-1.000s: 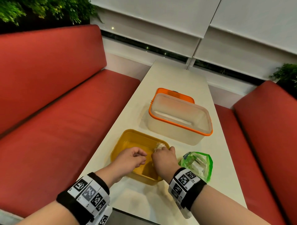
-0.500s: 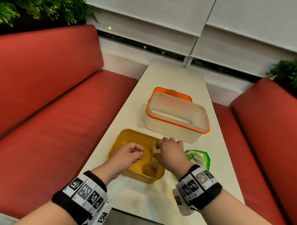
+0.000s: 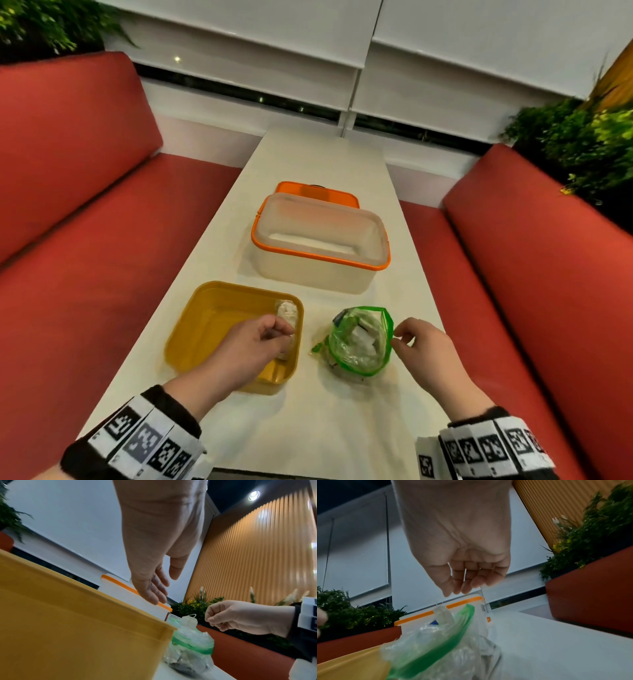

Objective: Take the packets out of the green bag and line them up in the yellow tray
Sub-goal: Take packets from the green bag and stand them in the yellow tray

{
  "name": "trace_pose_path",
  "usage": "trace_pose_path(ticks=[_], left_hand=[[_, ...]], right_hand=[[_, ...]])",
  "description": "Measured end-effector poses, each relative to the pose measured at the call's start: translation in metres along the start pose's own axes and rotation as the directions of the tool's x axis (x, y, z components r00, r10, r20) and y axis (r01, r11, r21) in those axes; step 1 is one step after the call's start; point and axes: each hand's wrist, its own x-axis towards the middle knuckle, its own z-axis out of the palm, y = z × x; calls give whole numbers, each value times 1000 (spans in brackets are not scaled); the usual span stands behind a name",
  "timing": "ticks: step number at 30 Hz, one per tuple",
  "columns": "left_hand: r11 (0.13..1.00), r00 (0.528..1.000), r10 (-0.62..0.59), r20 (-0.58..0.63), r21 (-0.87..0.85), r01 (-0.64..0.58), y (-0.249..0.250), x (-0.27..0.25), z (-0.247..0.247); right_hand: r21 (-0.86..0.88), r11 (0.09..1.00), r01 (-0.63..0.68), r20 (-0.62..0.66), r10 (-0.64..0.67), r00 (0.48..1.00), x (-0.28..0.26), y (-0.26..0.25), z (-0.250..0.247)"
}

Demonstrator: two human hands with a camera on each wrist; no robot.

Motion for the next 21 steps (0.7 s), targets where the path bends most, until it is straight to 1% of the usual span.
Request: trace_pose_path(ticks=[3,4,7,10,12,14,16,17,19,21], left_hand=[[999,999,27,31,21,-28,5,2,14],[998,998,37,49,43,-39,8,5,22],[996,995,52,89,71,-59,15,8,42],[996,994,50,95,69,-56,18,11,55],[997,995,40,91,64,-46,18,12,62],[996,995,40,90,76,-47,18,11,67],[995,995,40,87,90,-48,18,9,72],[995,996,40,85,91,-48,17,9,73],[995,996,36,77,93,-44,17,9,76],[994,997,29,72,105,-36,16,8,80]], right_hand=[[21,997,72,-45,-71,996,1,-5,14],[3,996,84,-56,-84,995,3,-5,16],[-154,980,130,-3,-132,991,9,-15,23],[-314,928,198,51,-192,980,16,-26,29],[-351,911,216,90,-197,976,20,-28,32],[-349,913,210,104,-185,977,23,-23,35],[-301,932,201,86,-184,979,26,-18,35],[-248,951,187,76,-173,982,26,-16,34],[-89,985,150,63,-144,988,27,-12,30],[121,986,114,45,-120,992,26,-10,24]])
